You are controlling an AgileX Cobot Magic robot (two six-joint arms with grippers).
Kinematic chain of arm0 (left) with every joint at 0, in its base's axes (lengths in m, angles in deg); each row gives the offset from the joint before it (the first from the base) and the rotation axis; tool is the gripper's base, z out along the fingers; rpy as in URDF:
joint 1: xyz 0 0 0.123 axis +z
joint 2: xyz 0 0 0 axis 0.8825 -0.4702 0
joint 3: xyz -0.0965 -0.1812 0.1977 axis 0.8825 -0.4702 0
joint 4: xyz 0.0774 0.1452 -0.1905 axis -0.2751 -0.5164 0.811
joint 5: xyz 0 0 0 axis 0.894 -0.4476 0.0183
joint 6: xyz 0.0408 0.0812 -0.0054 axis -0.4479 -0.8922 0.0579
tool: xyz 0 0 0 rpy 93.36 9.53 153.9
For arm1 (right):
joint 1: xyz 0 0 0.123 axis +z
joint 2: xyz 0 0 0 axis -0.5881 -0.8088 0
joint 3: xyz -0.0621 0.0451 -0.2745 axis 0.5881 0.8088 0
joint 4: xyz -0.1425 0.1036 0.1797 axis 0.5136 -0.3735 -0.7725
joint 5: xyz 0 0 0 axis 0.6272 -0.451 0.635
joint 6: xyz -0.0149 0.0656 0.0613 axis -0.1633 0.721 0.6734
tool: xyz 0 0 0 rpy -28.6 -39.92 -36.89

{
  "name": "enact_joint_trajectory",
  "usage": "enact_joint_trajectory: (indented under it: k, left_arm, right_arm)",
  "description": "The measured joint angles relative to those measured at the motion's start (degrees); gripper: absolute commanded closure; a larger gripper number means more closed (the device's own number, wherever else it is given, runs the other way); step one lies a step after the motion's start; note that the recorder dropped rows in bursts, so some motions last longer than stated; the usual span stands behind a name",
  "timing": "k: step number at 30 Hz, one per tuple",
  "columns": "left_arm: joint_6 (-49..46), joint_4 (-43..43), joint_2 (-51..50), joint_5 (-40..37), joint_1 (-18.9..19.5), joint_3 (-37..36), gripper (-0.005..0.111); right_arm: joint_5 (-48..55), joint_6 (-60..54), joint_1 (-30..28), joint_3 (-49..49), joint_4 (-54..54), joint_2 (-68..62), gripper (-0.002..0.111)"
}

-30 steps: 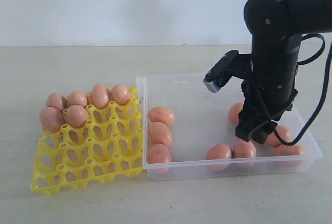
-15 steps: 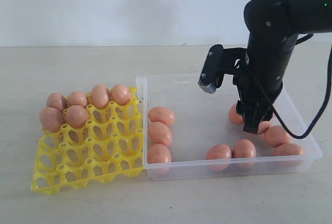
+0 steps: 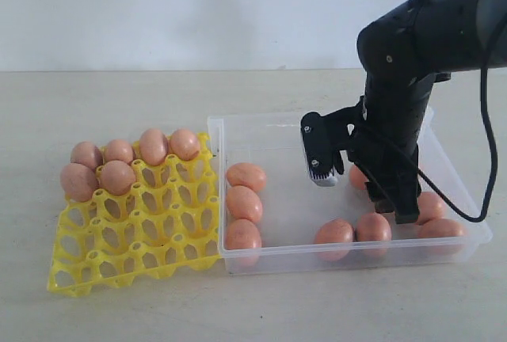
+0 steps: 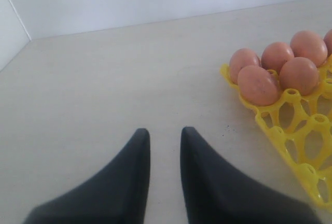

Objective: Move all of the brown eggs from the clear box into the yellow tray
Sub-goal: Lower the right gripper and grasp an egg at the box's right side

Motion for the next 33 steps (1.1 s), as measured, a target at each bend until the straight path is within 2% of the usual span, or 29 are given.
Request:
enact_joint_trajectory:
  k: [11,15,21,33]
  left_arm:
    - [0.0,0.0,0.0,0.0,0.0,0.0,0.085]
    - [0.0,0.0,0.0,0.0,0.0,0.0,0.085]
    - [0.0,0.0,0.0,0.0,0.0,0.0,0.085]
    - [0.0,0.0,0.0,0.0,0.0,0.0,0.085]
  right_arm:
    - [-0.1,0.6,-0.1,0.0,4.3,-2.2,0.05]
    - [-0.5,1.4,-1.9,0.0,4.6,-2.1,0.05]
    - [-0.9,1.1,-4.8,0.0,3.9,-2.1,0.05]
    - [-4.7,-0.5,-5.0,0.0,1.1,-2.1,0.05]
